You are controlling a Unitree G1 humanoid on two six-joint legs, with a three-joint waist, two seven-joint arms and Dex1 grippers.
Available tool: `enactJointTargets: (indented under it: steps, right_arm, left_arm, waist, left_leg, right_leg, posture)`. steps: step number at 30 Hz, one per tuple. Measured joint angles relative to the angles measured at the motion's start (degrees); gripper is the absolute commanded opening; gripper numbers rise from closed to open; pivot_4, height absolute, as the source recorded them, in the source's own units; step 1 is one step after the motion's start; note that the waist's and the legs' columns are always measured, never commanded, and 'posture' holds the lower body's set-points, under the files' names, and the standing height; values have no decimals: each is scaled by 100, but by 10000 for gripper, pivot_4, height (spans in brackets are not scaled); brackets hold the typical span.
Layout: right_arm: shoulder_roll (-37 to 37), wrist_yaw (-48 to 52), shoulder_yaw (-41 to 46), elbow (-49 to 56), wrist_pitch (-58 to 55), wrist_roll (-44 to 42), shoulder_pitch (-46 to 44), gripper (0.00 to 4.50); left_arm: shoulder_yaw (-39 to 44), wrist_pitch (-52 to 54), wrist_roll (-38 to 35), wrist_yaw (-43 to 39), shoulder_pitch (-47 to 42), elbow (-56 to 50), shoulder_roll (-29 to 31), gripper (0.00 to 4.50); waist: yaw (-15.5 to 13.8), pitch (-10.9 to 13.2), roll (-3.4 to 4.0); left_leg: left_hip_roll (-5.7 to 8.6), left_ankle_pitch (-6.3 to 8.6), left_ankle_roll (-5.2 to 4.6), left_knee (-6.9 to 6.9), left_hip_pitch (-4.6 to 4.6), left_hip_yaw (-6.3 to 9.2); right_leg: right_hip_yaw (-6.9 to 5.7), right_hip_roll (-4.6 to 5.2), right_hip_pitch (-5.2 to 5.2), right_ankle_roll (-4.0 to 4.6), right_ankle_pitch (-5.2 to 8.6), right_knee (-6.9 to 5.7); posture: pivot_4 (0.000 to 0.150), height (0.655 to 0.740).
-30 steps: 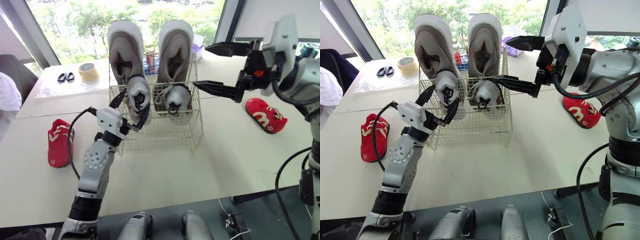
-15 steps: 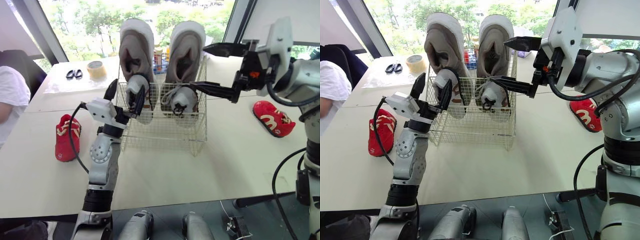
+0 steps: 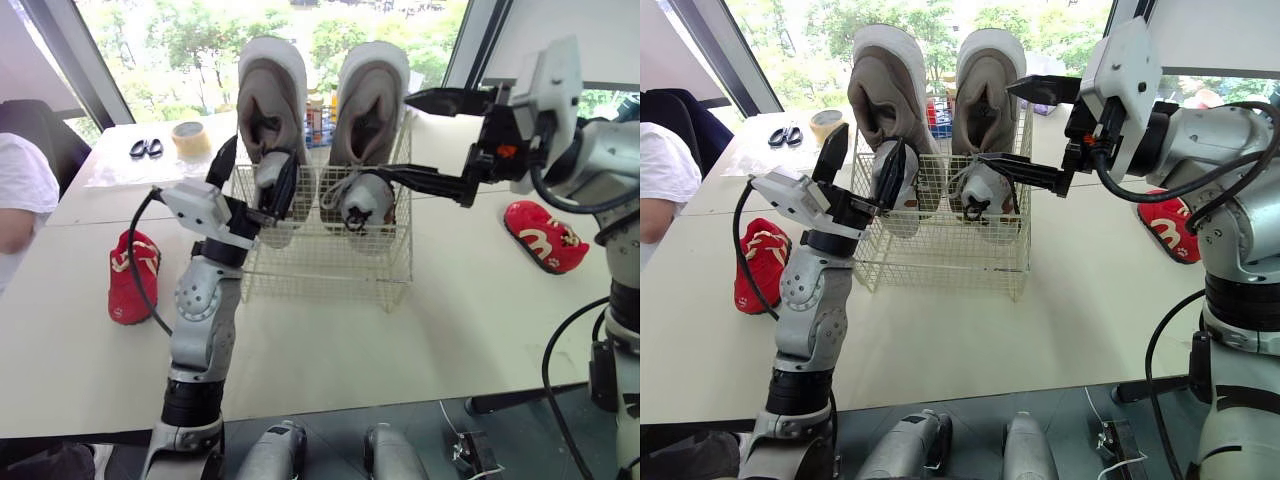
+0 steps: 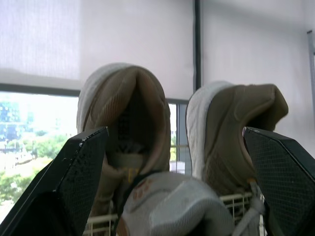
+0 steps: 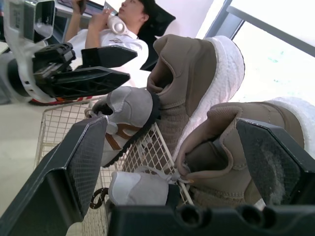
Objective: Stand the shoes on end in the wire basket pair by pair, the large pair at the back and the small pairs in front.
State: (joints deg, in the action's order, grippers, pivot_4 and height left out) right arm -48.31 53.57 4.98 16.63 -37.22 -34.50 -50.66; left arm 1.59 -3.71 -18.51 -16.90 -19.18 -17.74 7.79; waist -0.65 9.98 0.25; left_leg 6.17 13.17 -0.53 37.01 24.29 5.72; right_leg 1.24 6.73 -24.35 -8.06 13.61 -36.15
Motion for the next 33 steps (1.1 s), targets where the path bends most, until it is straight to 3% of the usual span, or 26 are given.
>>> enactJointTargets:
  steps: [6, 10, 14, 19, 24, 33]
  right_arm:
    - [-5, 26, 2, -1, 3, -1, 82, 45000]
    - [-42, 2, 85, -2, -29, -21, 164, 45000]
    - [-279, -372, 675, -156, -328, -57, 403, 45000]
    - [-632, -1220, 1555, -325, -952, 130, 1279, 45000]
    - [-728, -1809, 1929, -797, -1341, 680, 2697, 45000]
    - [-927, -1758, 2083, -2612, -880, 1174, 2852, 45000]
  left_arm:
    - [389, 1253, -842, -362, 435, -824, 1043, 44875]
    - [866, 2362, -1875, -619, 398, -1082, 1887, 44875]
    - [1286, 3634, -3175, -968, 189, -1205, 2963, 44875]
    - [1382, 4558, -4142, -1190, -360, -1120, 3579, 44875]
    - [1242, 4949, -4346, -1587, -763, -878, 3833, 44875]
    - [673, 5284, -4222, -2436, -1033, -800, 4053, 44875]
  waist:
    - [-11, 2, -3]
    - [-11, 3, -5]
    - [-14, 7, -11]
    - [-15, 8, -12]
    - [2, 8, -6]
    - [24, 10, -3]
  left_leg:
    - [0, 0, 0, 1, 1, 4]
    - [0, 0, 0, 1, 2, 7]
    - [2, 1, 1, 0, 7, 14]
    - [2, 0, 1, -1, 6, 18]
    - [2, -1, 1, -5, 5, 5]
    - [-2, -1, 0, -5, 3, -8]
  right_leg:
    - [-1, 0, 0, 1, 0, 0]
    - [-4, 0, 0, 1, 0, 0]
    - [-8, 1, -2, 2, 1, 2]
    - [-9, 1, 0, 3, 2, 2]
    - [1, 2, -3, 3, 2, 1]
    - [6, 2, -2, 3, 2, 2]
  posture:
    - [1500, 7400]
    - [1500, 7400]
    - [1500, 7400]
    - [1500, 7400]
    - [1500, 7400]
    - [1500, 7400]
